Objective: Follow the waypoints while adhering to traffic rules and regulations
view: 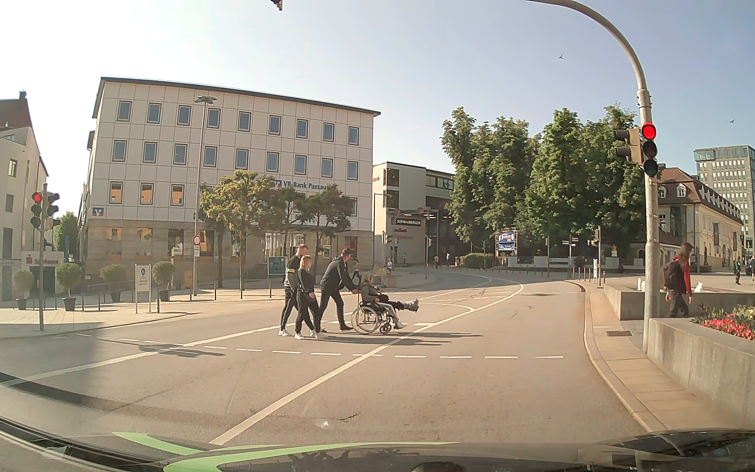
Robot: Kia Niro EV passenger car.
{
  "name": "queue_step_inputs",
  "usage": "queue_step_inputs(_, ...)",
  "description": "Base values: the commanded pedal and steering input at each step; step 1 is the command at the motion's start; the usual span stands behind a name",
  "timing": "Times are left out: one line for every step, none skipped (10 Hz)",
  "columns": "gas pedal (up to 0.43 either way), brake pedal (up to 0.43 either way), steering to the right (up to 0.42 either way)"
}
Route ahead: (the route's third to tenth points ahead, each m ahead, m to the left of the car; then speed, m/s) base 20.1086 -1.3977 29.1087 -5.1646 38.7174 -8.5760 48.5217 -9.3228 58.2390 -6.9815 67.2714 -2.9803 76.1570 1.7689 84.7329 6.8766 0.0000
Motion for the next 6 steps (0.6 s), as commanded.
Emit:
queue_step_inputs(0.000,0.262,0.141)
queue_step_inputs(0.000,0.262,0.141)
queue_step_inputs(0.000,0.262,0.141)
queue_step_inputs(0.000,0.262,0.141)
queue_step_inputs(0.000,0.262,0.141)
queue_step_inputs(0.000,0.262,0.141)
